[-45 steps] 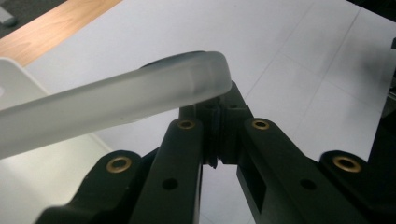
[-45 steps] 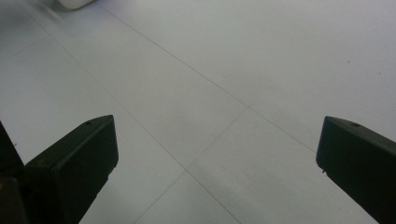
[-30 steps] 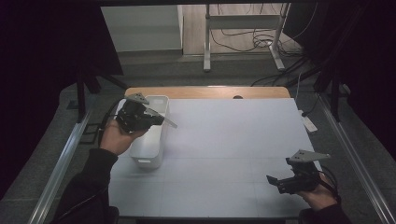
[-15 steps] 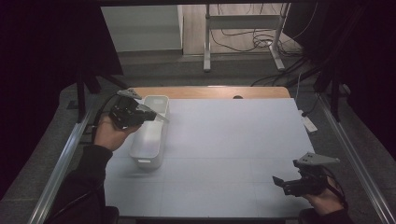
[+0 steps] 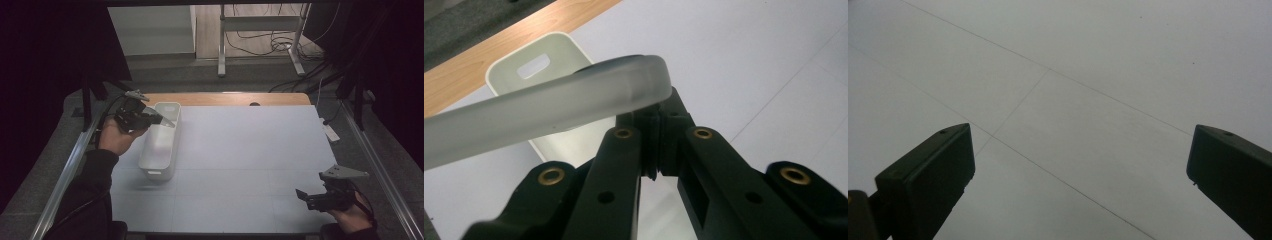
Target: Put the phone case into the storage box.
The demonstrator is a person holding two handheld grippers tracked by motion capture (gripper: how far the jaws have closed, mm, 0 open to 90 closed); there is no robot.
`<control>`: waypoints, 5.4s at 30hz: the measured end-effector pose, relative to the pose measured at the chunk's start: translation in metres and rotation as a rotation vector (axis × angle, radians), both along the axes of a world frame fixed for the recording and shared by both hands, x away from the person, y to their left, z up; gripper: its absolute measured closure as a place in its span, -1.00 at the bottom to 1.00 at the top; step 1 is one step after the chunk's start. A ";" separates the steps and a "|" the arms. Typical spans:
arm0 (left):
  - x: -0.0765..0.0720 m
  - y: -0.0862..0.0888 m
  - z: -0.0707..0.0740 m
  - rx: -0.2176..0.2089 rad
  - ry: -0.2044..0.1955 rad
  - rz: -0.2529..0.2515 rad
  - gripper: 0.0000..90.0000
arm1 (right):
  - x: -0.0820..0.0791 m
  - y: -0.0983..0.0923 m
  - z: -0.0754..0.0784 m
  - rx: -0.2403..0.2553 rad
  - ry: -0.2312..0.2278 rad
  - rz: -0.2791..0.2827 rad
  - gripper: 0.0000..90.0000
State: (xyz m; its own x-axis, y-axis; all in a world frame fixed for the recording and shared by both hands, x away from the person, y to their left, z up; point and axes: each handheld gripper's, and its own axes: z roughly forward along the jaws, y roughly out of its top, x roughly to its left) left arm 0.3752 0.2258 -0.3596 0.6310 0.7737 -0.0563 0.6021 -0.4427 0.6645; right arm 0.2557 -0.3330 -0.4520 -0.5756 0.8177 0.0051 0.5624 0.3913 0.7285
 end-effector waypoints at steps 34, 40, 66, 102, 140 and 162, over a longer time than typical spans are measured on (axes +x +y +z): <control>0.053 -0.009 -0.022 0.078 0.061 0.075 0.96 | -0.004 -0.003 0.001 -0.006 -0.003 0.004 -1.00; 0.065 -0.015 -0.029 0.093 0.072 0.083 0.96 | -0.004 -0.002 0.001 -0.011 -0.002 0.010 -1.00; 0.099 -0.026 -0.067 0.131 0.133 0.138 0.95 | -0.004 0.000 0.000 -0.031 0.004 0.033 -1.00; 0.134 -0.034 -0.081 0.044 0.133 0.189 0.82 | -0.004 0.001 -0.001 -0.037 0.010 0.047 -1.00; 0.116 -0.031 -0.065 -0.065 0.066 0.180 0.23 | -0.005 0.001 0.000 -0.037 0.007 0.051 -1.00; 0.099 -0.023 -0.070 -0.115 0.022 0.163 -0.34 | -0.005 0.001 0.000 -0.037 0.006 0.053 -1.00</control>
